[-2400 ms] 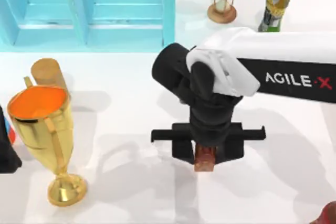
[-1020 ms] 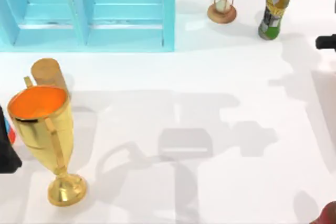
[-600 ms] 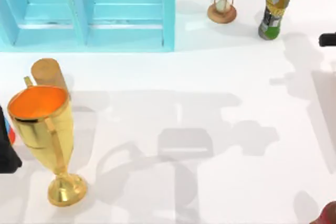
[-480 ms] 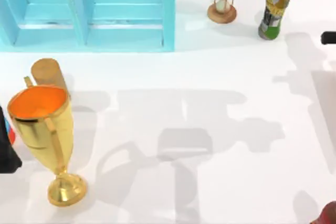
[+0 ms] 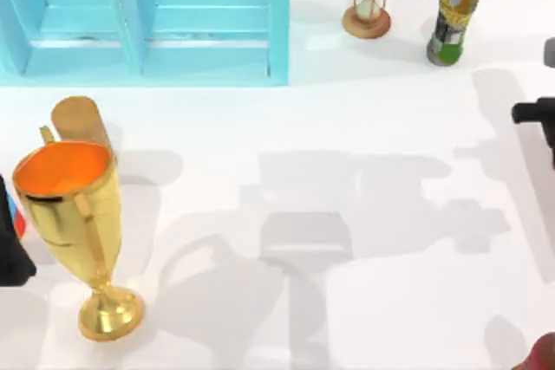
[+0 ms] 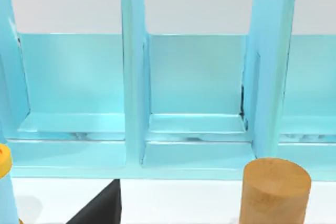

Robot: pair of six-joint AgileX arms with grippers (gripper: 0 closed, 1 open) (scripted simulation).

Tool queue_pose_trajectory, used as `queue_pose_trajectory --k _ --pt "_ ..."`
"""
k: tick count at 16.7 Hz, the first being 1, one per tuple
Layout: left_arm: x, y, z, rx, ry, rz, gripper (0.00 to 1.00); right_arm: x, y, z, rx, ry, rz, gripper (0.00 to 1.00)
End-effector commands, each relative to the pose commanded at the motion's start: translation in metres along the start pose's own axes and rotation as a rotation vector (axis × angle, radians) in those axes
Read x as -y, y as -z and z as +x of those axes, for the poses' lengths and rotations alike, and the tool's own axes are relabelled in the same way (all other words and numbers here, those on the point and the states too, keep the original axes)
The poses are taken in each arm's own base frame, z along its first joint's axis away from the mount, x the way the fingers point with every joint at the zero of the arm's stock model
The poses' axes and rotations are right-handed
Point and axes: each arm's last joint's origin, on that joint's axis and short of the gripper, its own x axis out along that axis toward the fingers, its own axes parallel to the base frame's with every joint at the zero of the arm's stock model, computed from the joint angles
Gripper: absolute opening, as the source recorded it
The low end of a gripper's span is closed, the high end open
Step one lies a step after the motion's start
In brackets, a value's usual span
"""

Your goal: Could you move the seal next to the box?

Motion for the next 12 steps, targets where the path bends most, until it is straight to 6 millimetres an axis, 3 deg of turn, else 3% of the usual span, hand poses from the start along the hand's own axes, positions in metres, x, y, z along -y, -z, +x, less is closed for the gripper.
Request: queue_pose_trajectory --k 5,12 --pt "0.0 0.0 0.0 0.0 0.0 0.0 1.0 -0.0023 0.0004 0.0042 0.0 -0.019 -0.014 0.0" --pt "0.0 0.0 0.0 0.0 0.0 0.0 1.0 -0.0023 0.0004 0.0042 0.0 -0.019 -0.014 0.53"
